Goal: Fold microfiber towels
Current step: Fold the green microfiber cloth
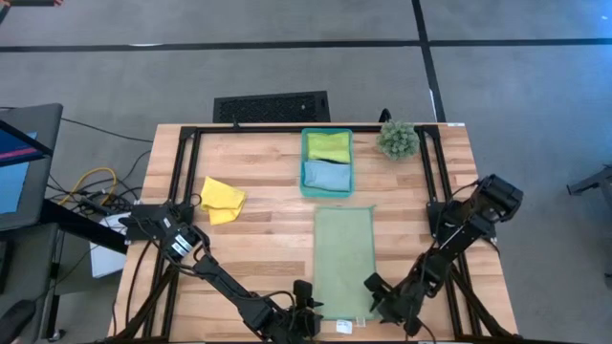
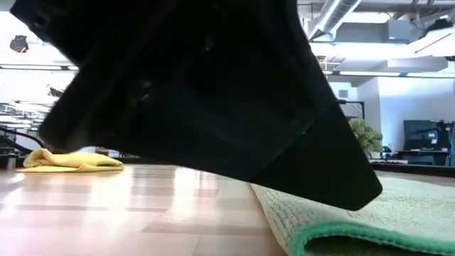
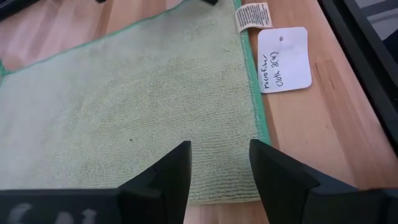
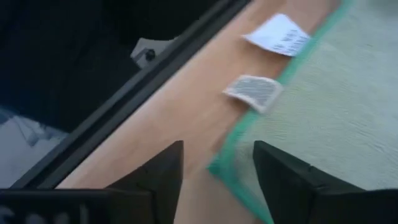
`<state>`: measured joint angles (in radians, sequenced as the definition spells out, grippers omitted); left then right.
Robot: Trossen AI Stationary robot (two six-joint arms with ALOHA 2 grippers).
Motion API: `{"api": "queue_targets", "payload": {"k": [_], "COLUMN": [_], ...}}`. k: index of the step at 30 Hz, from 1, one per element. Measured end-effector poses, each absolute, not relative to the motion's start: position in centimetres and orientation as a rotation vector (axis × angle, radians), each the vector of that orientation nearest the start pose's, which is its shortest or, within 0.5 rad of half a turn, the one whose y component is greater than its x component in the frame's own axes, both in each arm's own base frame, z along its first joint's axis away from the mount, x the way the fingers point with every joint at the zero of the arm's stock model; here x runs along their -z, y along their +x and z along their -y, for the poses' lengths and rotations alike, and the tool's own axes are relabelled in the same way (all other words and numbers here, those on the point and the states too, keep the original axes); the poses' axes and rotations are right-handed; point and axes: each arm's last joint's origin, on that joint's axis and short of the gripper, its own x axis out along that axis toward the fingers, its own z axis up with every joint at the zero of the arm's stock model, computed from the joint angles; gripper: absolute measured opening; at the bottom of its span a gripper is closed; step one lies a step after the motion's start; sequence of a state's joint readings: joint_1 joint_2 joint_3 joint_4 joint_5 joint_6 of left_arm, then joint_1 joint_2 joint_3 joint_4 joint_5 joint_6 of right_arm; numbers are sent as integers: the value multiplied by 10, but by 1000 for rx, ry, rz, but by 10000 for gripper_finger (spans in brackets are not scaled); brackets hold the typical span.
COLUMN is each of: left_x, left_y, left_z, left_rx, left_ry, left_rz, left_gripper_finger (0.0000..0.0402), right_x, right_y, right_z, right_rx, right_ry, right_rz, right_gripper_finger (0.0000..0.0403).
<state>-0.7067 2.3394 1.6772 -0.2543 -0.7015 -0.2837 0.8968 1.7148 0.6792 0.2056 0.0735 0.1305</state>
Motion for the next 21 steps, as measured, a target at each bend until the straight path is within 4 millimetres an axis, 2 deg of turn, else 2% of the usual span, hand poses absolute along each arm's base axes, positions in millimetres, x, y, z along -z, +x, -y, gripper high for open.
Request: {"api": "queue_targets", "payload": {"k": [3, 7, 12, 18, 21], "left_x": [-118, -118, -119, -120, -121], "left_y": [384, 384, 385, 385, 386], "left_z": [303, 303, 304, 304, 304], "left_rx": [-89, -88, -89, -111, -104], "left_ry": [318, 315, 305, 310, 314], "left_rz": [-686, -685, -669, -651, -645], "left_gripper_finger": [155, 154, 154, 163, 180], "right_x": [-110, -102, -99, -109, -119], "right_y": [184, 185, 193, 188, 185], "right_z": [-238, -238, -234, -225, -218], "right_rx": [-748, -716, -698, -644, -589], "right_ry": [-333, -373, -361, -346, -322], "right_rz": [-785, -786, -796, -859, -877], "right_gripper_finger": [224, 207, 139, 24, 14]}}
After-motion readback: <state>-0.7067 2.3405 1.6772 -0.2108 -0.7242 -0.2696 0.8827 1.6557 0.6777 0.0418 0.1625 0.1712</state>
